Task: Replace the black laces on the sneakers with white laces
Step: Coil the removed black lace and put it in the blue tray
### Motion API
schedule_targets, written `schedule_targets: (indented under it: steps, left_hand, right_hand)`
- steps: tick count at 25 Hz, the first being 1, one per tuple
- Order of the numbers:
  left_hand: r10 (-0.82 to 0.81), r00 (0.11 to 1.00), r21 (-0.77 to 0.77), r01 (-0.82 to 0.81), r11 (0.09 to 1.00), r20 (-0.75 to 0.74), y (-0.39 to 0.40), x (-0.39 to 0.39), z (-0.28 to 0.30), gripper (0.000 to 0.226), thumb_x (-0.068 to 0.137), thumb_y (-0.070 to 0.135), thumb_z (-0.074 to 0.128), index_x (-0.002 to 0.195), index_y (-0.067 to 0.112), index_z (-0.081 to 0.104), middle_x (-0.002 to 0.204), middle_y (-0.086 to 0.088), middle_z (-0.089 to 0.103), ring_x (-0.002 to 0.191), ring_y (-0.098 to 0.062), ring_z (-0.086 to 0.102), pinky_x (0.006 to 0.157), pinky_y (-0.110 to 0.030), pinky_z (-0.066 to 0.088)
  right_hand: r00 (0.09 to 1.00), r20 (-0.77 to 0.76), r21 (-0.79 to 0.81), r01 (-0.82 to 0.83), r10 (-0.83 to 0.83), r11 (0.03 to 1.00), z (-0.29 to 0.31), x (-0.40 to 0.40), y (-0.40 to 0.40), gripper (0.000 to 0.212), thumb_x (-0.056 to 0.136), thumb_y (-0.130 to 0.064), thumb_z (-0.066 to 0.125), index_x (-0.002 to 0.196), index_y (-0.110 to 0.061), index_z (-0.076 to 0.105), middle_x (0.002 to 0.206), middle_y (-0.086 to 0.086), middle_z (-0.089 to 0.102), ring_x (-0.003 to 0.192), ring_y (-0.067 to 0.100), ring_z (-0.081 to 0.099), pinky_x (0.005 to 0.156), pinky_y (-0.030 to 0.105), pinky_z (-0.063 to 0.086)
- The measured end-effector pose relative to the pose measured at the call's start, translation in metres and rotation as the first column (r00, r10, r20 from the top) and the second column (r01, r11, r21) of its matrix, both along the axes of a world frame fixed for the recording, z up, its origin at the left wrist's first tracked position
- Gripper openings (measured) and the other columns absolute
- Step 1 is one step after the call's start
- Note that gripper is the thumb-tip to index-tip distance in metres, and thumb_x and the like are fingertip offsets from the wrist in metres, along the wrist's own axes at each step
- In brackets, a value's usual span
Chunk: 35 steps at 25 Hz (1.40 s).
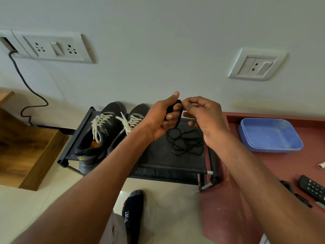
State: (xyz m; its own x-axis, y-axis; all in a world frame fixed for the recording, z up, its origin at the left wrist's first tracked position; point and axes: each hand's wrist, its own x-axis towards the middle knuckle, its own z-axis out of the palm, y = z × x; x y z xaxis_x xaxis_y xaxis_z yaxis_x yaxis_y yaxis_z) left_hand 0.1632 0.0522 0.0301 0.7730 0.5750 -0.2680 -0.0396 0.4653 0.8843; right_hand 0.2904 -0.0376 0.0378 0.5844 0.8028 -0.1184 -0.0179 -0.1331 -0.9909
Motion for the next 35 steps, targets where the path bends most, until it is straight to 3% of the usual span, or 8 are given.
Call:
schedule_targets:
  steps: [2,5,14,19,24,27,31,35]
  left_hand:
    - [0.036,0.992,-0.169,-0.014,0.986,0.123,0.0,0.003,-0.004,0.051,0.109,0.046,0.042,0.065,0.022,0.044,0.044,0.008,0.031,0.032,-0.006,0.02,0.04,-0.024,0.008]
    - [0.128,0.958,-0.332,-0.037,0.942,0.255,-0.003,0.011,-0.01,0.05,0.109,0.04,0.043,0.063,0.021,0.045,0.041,0.007,0.034,0.027,-0.006,0.025,0.035,-0.022,0.013]
    - [0.174,0.941,-0.325,-0.073,0.943,0.291,-0.012,0.041,-0.004,0.048,0.111,0.046,0.037,0.071,0.019,0.042,0.048,0.005,0.04,0.035,-0.007,0.035,0.037,-0.019,0.03]
    - [0.09,0.965,-0.204,-0.039,0.978,0.246,-0.014,0.056,0.004,0.045,0.112,0.044,0.037,0.078,0.017,0.05,0.061,0.002,0.048,0.05,-0.012,0.047,0.053,-0.023,0.034]
    - [0.055,0.973,-0.214,-0.006,0.977,0.222,-0.026,0.082,0.0,0.041,0.113,0.037,0.04,0.083,0.014,0.055,0.074,-0.004,0.052,0.066,-0.017,0.052,0.063,-0.026,0.047]
    - [0.095,0.98,-0.197,-0.06,0.979,0.173,-0.04,0.102,-0.002,0.036,0.112,0.034,0.044,0.086,0.014,0.059,0.079,-0.004,0.057,0.076,-0.019,0.058,0.076,-0.029,0.051]
    - [0.088,0.993,0.174,-0.072,0.982,-0.083,-0.066,0.127,-0.008,0.034,0.111,0.037,0.047,0.092,0.02,0.07,0.085,0.008,0.07,0.086,-0.013,0.061,0.084,-0.029,0.045]
    - [0.0,0.982,0.53,0.101,0.842,-0.187,-0.092,0.14,-0.017,0.03,0.111,0.025,0.047,0.106,0.017,0.075,0.096,0.005,0.078,0.088,0.0,0.068,0.08,-0.028,0.053]
  right_hand:
    - [0.959,-0.282,-0.02,0.003,-0.009,1.0,-0.001,-0.004,0.0,0.014,0.092,-0.021,0.079,0.105,-0.017,0.08,0.102,0.004,0.081,0.086,0.022,0.077,0.063,0.028,0.054]
    - [0.925,-0.379,-0.028,0.02,-0.03,0.999,-0.002,-0.006,0.0,0.017,0.09,-0.021,0.081,0.106,-0.018,0.081,0.097,0.003,0.079,0.083,0.02,0.072,0.066,0.028,0.058]
    - [0.995,-0.101,0.017,0.015,-0.013,1.0,0.009,0.025,-0.004,0.012,0.09,-0.006,0.08,0.098,-0.014,0.083,0.091,0.011,0.079,0.079,0.017,0.069,0.069,0.028,0.057]
    - [0.994,0.08,0.01,0.079,-0.08,0.997,0.014,0.047,-0.006,0.009,0.087,-0.006,0.078,0.093,-0.013,0.079,0.088,0.016,0.078,0.072,0.017,0.068,0.063,0.025,0.054]
    - [0.981,0.148,-0.017,0.13,-0.126,0.991,0.012,0.079,-0.019,0.013,0.079,-0.004,0.074,0.087,-0.014,0.078,0.08,0.015,0.077,0.077,0.039,0.073,0.065,0.032,0.057]
    - [0.972,0.171,-0.016,0.168,-0.163,0.986,0.014,0.097,-0.03,0.015,0.081,-0.001,0.072,0.087,-0.013,0.078,0.075,0.011,0.077,0.067,0.029,0.073,0.059,0.03,0.058]
    - [0.921,0.32,-0.066,0.257,-0.224,0.964,0.016,0.137,-0.053,0.014,0.078,-0.01,0.075,0.08,-0.022,0.08,0.074,0.0,0.076,0.072,0.022,0.074,0.067,0.037,0.063]
    - [0.878,0.327,-0.164,0.418,-0.351,0.893,0.008,0.175,-0.082,0.018,0.081,-0.003,0.074,0.076,-0.02,0.077,0.078,0.0,0.075,0.068,0.017,0.071,0.059,0.03,0.059]
